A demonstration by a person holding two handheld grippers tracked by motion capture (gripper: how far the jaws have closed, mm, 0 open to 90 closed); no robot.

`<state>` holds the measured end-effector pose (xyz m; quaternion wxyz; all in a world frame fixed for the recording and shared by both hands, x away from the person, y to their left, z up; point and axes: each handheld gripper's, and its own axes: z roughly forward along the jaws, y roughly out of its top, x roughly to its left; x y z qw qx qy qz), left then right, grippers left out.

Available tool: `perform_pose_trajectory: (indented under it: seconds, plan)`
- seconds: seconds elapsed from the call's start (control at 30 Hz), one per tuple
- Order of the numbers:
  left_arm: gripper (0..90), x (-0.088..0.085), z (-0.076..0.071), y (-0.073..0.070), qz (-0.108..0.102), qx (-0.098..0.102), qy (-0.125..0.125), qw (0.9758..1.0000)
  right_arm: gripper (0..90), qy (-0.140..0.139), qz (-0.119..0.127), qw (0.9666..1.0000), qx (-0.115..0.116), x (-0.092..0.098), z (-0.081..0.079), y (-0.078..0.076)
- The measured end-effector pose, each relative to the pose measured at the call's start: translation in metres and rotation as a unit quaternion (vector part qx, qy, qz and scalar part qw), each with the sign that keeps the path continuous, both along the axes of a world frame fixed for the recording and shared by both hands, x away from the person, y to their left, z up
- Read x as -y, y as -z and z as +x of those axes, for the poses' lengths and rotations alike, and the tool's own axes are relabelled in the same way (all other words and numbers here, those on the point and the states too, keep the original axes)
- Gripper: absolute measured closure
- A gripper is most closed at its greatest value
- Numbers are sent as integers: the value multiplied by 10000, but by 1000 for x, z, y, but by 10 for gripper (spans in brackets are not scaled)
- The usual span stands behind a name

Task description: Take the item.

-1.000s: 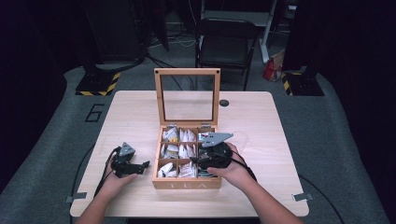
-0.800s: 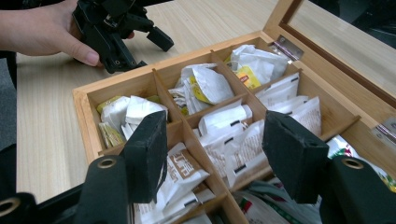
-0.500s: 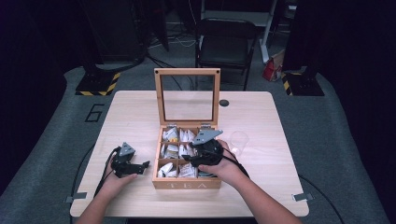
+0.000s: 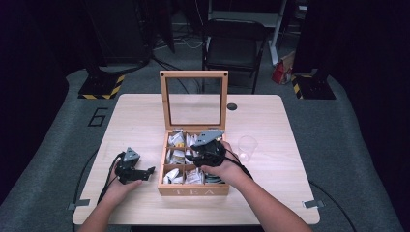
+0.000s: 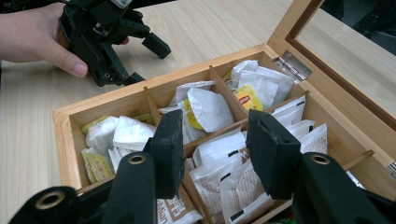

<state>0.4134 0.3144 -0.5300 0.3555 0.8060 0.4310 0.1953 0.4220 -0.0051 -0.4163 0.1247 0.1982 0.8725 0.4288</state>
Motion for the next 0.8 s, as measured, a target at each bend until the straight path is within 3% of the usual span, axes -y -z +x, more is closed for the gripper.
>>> perform_pose_trajectory:
  seconds: [0.47,0.8]
  plan:
    - [142,0,0,0,6,-6,8,10000,596,-159,125,9998,-83,-11,9,1]
    - [142,0,0,0,1,0,0,10000,633,-208,51,9997,-116,-19,15,7]
